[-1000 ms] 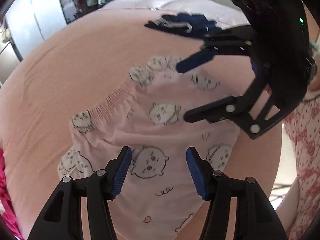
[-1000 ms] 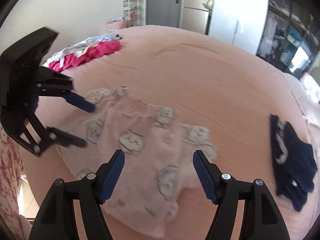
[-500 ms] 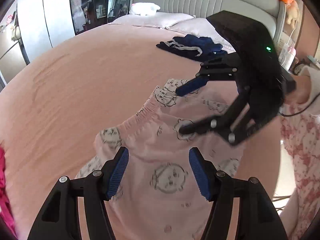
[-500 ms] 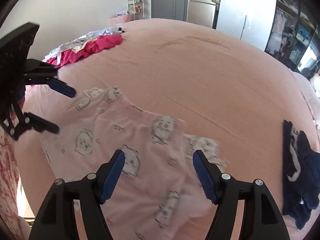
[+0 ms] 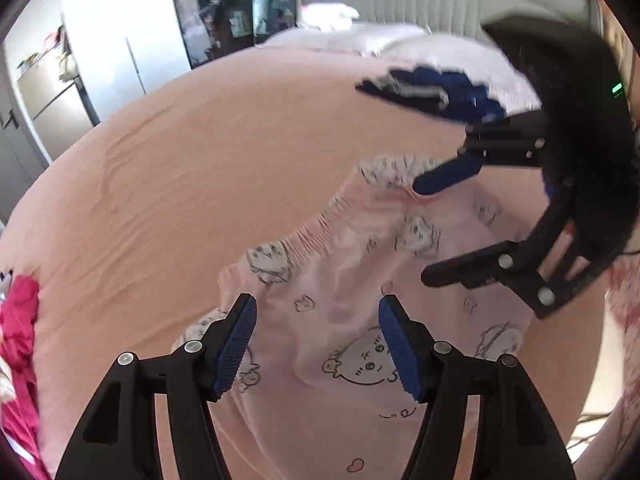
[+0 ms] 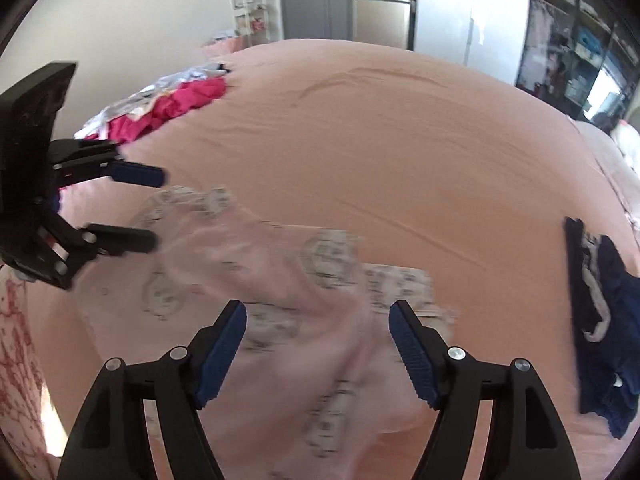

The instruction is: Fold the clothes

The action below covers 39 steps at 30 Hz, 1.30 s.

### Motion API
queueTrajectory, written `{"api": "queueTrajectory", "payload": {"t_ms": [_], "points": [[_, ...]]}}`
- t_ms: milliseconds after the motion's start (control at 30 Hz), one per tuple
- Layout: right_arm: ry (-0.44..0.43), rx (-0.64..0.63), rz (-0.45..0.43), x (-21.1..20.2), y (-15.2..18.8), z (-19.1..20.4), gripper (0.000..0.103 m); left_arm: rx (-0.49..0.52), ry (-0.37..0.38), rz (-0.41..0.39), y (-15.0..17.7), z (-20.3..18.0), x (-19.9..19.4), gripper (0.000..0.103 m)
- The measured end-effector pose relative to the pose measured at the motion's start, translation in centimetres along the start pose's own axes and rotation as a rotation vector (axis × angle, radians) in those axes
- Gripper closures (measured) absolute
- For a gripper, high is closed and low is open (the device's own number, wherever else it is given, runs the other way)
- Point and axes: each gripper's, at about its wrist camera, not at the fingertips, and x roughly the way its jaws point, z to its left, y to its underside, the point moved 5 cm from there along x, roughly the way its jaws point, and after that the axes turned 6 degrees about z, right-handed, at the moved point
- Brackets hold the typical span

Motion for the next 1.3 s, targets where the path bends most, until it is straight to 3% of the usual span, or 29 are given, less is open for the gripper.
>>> {"api": "queueTrajectory", "payload": {"t_ms": [67, 100, 200, 300, 367, 400, 467, 533, 567, 600, 667, 767, 800, 867, 933, 967, 1067, 1100, 1200, 1300], "points": [[0.020, -0.053, 0.033, 0.9, 0.6, 2.1, 0.029, 0.029, -0.074, 0.101, 1.1, 0.4, 2.1, 0.039], [0.030, -0.039, 0.048, 0.9, 1.0, 1.9, 0.029, -0.044, -0.050, 0.096, 1.3, 1.5, 1.5, 0.039], [-0.006, 0.122, 0.002, -1.9, 2.4, -0.8, 0.029, -0.199, -0.096, 0.082, 2.7, 4.6, -1.7, 0.040], [0.038, 0.183, -0.020, -4.1, 4.1, -2.7, 0.029, -0.190, 0.024, -0.019, 2.4, 2.8, -4.0, 0.040], [0.054, 0.171, 0.012, -3.6, 4.6, -2.7, 0.029, -0.116, 0.071, -0.023, 3.3, 0.5, -4.2, 0.039], [0.062, 0.165, 0.028, -3.3, 4.8, -2.7, 0.029, -0.077, 0.062, 0.017, 2.8, -0.7, -2.3, 0.039], [0.037, 0.158, 0.052, -2.4, 4.9, -2.0, 0.029, 0.009, -0.017, 0.160, 4.6, -2.0, 0.9, 0.037], [0.098, 0.100, 0.091, -1.9, 5.5, -2.0, 0.029, -0.039, -0.018, 0.157, 5.9, -0.4, 0.0, 0.036], [0.157, 0.068, 0.108, -2.0, 6.0, -2.4, 0.029, -0.066, -0.065, 0.179, 6.5, 0.8, -0.6, 0.035], [0.193, 0.068, 0.114, -2.5, 6.6, -3.3, 0.028, -0.092, -0.113, 0.202, 7.1, 1.9, -1.2, 0.035], [0.215, 0.111, 0.114, -3.7, 7.3, -4.7, 0.027, -0.109, -0.109, 0.177, 7.2, 2.3, -2.8, 0.037], [0.173, 0.097, 0.078, -4.8, 7.2, -2.1, 0.027, -0.086, 0.088, 0.050, 5.7, -1.2, -5.1, 0.037], [0.135, 0.056, 0.056, -5.1, 7.3, -0.1, 0.027, -0.047, 0.109, 0.043, 5.3, -2.6, -5.0, 0.036], [0.095, -0.024, 0.048, -4.6, 7.4, 3.4, 0.027, 0.035, 0.067, 0.142, 5.5, -4.5, -2.7, 0.036], [0.128, -0.079, 0.105, -2.8, 8.0, 4.8, 0.027, 0.075, 0.047, 0.202, 7.2, -4.3, -1.4, 0.033], [0.133, -0.075, 0.123, -2.5, 8.6, 4.2, 0.027, 0.037, 0.068, 0.207, 8.0, -3.2, -1.9, 0.033], [0.128, -0.040, 0.122, -2.5, 9.2, 3.3, 0.023, -0.018, -0.033, 0.278, 11.3, 0.6, -3.2, 0.030], [0.130, -0.034, 0.117, -2.4, 8.9, 3.5, 0.022, -0.066, -0.020, 0.278, 12.0, 1.6, -3.8, 0.030], [0.136, -0.017, 0.101, -2.3, 7.9, 4.3, 0.022, -0.183, 0.052, 0.162, 11.2, 2.0, -5.7, 0.031], [0.143, 0.001, 0.085, -2.1, 6.9, 5.1, 0.021, -0.181, 0.131, 0.045, 8.2, -0.2, -6.2, 0.031]]}}
